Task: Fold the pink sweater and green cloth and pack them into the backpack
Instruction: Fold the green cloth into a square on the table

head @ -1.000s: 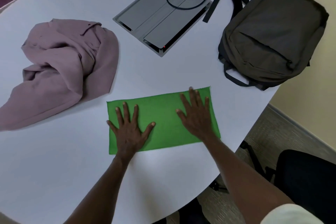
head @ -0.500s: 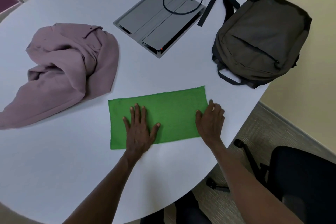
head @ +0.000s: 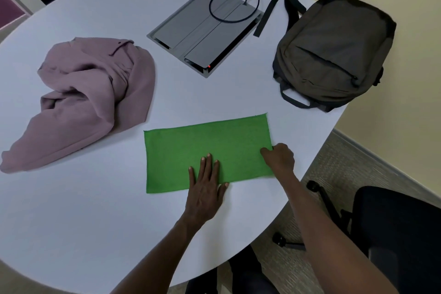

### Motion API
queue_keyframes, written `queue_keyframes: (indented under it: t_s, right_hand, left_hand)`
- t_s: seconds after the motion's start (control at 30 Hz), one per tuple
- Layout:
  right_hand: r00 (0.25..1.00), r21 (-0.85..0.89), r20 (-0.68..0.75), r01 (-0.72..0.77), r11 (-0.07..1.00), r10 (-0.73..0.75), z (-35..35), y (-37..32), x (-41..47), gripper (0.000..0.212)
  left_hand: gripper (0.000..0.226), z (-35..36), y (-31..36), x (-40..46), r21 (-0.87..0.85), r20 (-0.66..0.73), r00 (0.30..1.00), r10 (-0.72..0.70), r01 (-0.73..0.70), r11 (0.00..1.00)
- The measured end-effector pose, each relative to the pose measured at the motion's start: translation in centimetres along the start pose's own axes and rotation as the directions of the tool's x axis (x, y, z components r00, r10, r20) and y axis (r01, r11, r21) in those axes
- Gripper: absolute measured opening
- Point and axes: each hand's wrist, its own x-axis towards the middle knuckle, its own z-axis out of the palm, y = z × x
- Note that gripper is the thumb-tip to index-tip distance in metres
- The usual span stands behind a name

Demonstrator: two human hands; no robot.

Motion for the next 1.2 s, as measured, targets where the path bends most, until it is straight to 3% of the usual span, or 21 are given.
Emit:
queue_keyframes:
  t_s: [0.13,0.2,0.27,0.33,0.47,0.63,0.73,0.8,0.9,0.97,1.0,1.1,1.2]
  right_hand:
    - [0.999,0.116,0.036,-0.005,0.993,0.001,-1.0,0.0,-0.1,0.018]
    - [1.000,0.089,0.026,0.009,0.996,-0.012,-1.4,0.3,-0.3,0.022]
    - [0.998,0.038,-0.041,0.041,0.998,-0.039,-1.6,0.7,-0.2,0.019]
    - [0.994,0.066,-0.108,0.038,0.997,-0.031,-1.9,1.0,-0.4,0.030]
    - [0.976,0.170,-0.212,0.078,0.982,-0.041,-2.3,0.4,-1.1,0.017]
    - [0.961,0.370,-0.234,0.227,0.901,-0.146,-3.3,-3.3,-3.7,0.016]
    - [0.937,0.431,-0.226,0.342,0.835,-0.267,-2.9,-6.2,-5.9,0.010]
    - [0.911,0.435,-0.230,0.410,0.802,-0.341,-2.0,-8.0,-7.5,0.006]
    - [0.863,0.408,-0.207,0.504,0.762,-0.460,0.2,-10.1,-9.8,0.007]
    - [0.830,0.374,-0.184,0.554,0.743,-0.527,2.4,-11.1,-11.0,0.007]
    - [0.819,0.357,-0.169,0.569,0.740,-0.549,3.8,-11.5,-11.6,0.006]
    - [0.796,0.288,-0.092,0.597,0.749,-0.599,8.4,-12.0,-12.7,0.005]
    - [0.775,0.198,0.013,0.617,0.762,-0.632,12.3,-11.0,-13.3,0.006]
  left_hand:
    - [0.071,-0.1,0.0,-0.4,-0.021,0.004,1.000,-0.022,0.023,1.000]
    - [0.071,-0.1,0.0,-0.6,-0.016,0.012,1.000,-0.015,0.015,1.000]
    - [0.071,-0.2,0.0,-0.8,-0.022,0.025,1.000,-0.006,0.007,1.000]
    - [0.073,-0.3,0.1,-0.9,-0.044,0.062,0.998,0.011,-0.008,0.999]
    - [0.072,-0.8,0.8,-0.4,-0.075,0.109,0.992,0.058,-0.050,0.996]
    - [0.065,-2.0,2.4,0.7,-0.294,0.100,0.988,0.121,-0.087,0.952]
    - [0.057,-3.4,2.7,1.7,-0.628,0.078,0.997,0.023,0.031,0.778]
    - [0.043,-4.6,1.9,2.2,-0.762,0.026,0.985,-0.172,0.131,0.634]
    - [0.026,-6.3,-1.2,2.6,-0.797,-0.087,0.872,-0.481,0.228,0.559]
    - [0.024,-6.9,-4.3,2.6,-0.819,-0.056,0.783,-0.620,0.319,0.476]
    - [0.023,-6.8,-5.9,2.7,-0.850,0.005,0.756,-0.655,0.348,0.395]
    - [0.023,-7.4,-8.8,2.9,-0.943,0.259,0.754,-0.604,0.331,0.009]
    - [0.031,-8.5,-9.8,3.3,-0.908,0.419,0.771,-0.480,0.354,-0.225]
